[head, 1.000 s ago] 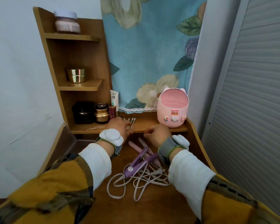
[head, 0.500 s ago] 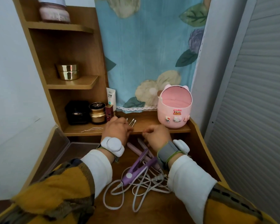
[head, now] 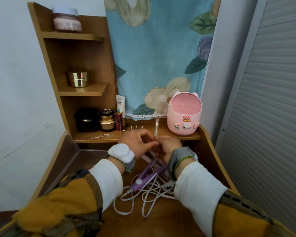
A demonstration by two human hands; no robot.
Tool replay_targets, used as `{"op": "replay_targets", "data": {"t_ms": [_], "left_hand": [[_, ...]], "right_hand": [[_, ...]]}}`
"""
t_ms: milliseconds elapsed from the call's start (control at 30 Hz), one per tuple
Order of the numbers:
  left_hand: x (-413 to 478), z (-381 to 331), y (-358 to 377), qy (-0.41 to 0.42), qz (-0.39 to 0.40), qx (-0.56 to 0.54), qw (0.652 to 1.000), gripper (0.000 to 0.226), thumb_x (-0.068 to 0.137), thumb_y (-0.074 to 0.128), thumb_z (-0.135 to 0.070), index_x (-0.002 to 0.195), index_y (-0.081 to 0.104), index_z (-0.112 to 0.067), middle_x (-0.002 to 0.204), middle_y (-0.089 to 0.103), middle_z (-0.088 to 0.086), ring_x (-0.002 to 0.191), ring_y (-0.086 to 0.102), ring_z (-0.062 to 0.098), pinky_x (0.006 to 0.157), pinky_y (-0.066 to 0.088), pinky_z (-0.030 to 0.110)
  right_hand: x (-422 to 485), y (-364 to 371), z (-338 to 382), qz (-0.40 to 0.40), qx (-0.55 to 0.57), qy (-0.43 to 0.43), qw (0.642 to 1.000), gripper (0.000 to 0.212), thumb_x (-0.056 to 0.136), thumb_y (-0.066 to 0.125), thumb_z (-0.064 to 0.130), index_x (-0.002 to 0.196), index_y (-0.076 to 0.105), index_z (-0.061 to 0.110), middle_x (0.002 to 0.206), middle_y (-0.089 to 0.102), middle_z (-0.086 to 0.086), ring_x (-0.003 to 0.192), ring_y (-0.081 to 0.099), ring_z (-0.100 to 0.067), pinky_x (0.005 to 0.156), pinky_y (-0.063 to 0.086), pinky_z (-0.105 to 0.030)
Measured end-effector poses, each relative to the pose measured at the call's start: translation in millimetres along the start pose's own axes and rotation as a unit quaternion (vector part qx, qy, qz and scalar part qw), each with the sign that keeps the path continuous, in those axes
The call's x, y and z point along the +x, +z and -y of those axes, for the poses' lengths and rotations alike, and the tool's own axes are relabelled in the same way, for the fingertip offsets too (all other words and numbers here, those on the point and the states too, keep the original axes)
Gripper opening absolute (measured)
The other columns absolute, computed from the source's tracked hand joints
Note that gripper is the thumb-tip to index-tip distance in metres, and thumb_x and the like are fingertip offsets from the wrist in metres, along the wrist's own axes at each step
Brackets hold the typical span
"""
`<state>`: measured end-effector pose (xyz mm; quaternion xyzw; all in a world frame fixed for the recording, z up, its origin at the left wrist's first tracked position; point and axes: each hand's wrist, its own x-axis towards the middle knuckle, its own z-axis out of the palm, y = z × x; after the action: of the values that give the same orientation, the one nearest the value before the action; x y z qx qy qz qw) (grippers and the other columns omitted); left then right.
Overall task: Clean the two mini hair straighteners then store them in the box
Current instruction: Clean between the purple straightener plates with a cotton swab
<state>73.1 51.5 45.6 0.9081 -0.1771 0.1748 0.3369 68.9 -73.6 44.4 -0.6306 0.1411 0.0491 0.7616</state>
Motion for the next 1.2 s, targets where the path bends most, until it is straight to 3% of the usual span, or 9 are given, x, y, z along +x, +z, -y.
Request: {"op": "replay_targets", "data": {"t_ms": [100,233,300,533,700,800,933,1100,1200], "left_hand": [[5.2,-5.9,-3.8,-0.146,-0.079,-0.235,0.958,0.014,0.076,0.074,-0.034,0.076,0.063,-0.026,0.074,0.063,-0.008,0.073,0.057,0.009,0.069,0.046,0.022],[6.1,-16.5,-7.7,-0.203,-0.054,-0.352,0.912,0.014,0.078,0.074,-0.028,0.09,0.07,-0.021,0.08,0.066,-0.01,0.076,0.06,0.006,0.072,0.046,0.016],[4.1,-20.8,-8.9,-0.203,-0.051,-0.36,0.909,0.015,0.078,0.074,-0.026,0.09,0.072,-0.018,0.078,0.067,-0.01,0.074,0.058,0.001,0.069,0.044,0.012],[-9.4,-35.3,-4.0,-0.201,-0.022,-0.381,0.902,0.018,0.08,0.071,-0.013,0.097,0.07,-0.006,0.071,0.065,-0.006,0.064,0.057,0.004,0.053,0.045,0.005],[-15.5,-37.7,0.8,-0.209,-0.003,-0.385,0.899,0.021,0.08,0.07,-0.007,0.099,0.068,0.002,0.052,0.066,-0.011,0.048,0.059,-0.003,0.053,0.05,0.01],[-18.8,-35.6,3.3,-0.218,0.0,-0.372,0.902,0.025,0.078,0.072,-0.009,0.099,0.068,0.003,0.059,0.067,-0.008,0.057,0.06,0.008,0.062,0.05,0.019],[-12.3,-43.3,-10.7,-0.226,-0.007,-0.377,0.898,0.008,0.077,0.074,-0.013,0.082,0.069,-0.011,0.073,0.065,-0.001,0.068,0.056,0.009,0.055,0.045,0.012],[-1.7,-45.1,-26.3,-0.249,-0.058,-0.41,0.875,0.012,0.071,0.078,-0.015,0.074,0.066,-0.015,0.079,0.064,0.005,0.06,0.046,0.008,0.051,0.031,0.022],[-10.1,-44.6,-24.1,-0.257,-0.032,-0.422,0.869,0.009,0.077,0.073,-0.014,0.083,0.067,-0.014,0.078,0.064,0.0,0.064,0.055,0.005,0.053,0.036,0.021]], "right_hand": [[-12.4,-4.6,0.8,0.036,0.002,-0.015,0.999,0.015,0.097,0.047,0.011,0.083,0.053,0.014,0.058,0.062,-0.003,0.037,0.054,-0.009,0.04,0.032,-0.015],[-28.1,-7.3,-3.8,0.091,-0.007,-0.04,0.995,0.018,0.094,0.048,-0.001,0.08,0.054,0.009,0.053,0.062,-0.005,0.035,0.055,-0.007,0.037,0.039,-0.014],[-32.7,-8.3,-6.3,0.106,-0.017,-0.043,0.993,0.019,0.092,0.048,-0.006,0.079,0.056,0.006,0.06,0.06,-0.009,0.036,0.056,-0.007,0.038,0.041,-0.015],[-43.5,-13.3,-1.7,0.064,-0.031,-0.1,0.992,0.026,0.089,0.046,-0.014,0.072,0.052,0.004,0.05,0.057,-0.008,0.031,0.052,-0.007,0.034,0.041,-0.015],[-48.5,-15.1,-0.6,0.045,-0.028,-0.125,0.991,0.025,0.088,0.048,-0.014,0.071,0.056,0.002,0.044,0.058,-0.003,0.033,0.053,-0.007,0.035,0.042,-0.016],[-50.1,-17.0,-2.3,0.053,-0.026,-0.116,0.991,0.024,0.088,0.048,-0.013,0.071,0.056,0.002,0.041,0.059,-0.001,0.034,0.054,-0.007,0.036,0.044,-0.016],[-55.6,-19.8,-0.8,0.079,-0.018,-0.116,0.99,0.018,0.089,0.051,-0.01,0.077,0.058,0.001,0.055,0.062,-0.008,0.039,0.058,-0.009,0.04,0.047,-0.016],[-62.3,-23.3,3.7,0.125,-0.107,-0.084,0.983,0.012,0.088,0.054,-0.008,0.082,0.056,0.002,0.068,0.06,-0.015,0.038,0.058,-0.008,0.04,0.047,-0.017],[-60.1,-26.3,10.0,0.117,-0.177,-0.102,0.972,0.011,0.084,0.062,-0.002,0.086,0.064,0.009,0.075,0.065,-0.007,0.055,0.06,-0.011,0.059,0.05,-0.024]]}}
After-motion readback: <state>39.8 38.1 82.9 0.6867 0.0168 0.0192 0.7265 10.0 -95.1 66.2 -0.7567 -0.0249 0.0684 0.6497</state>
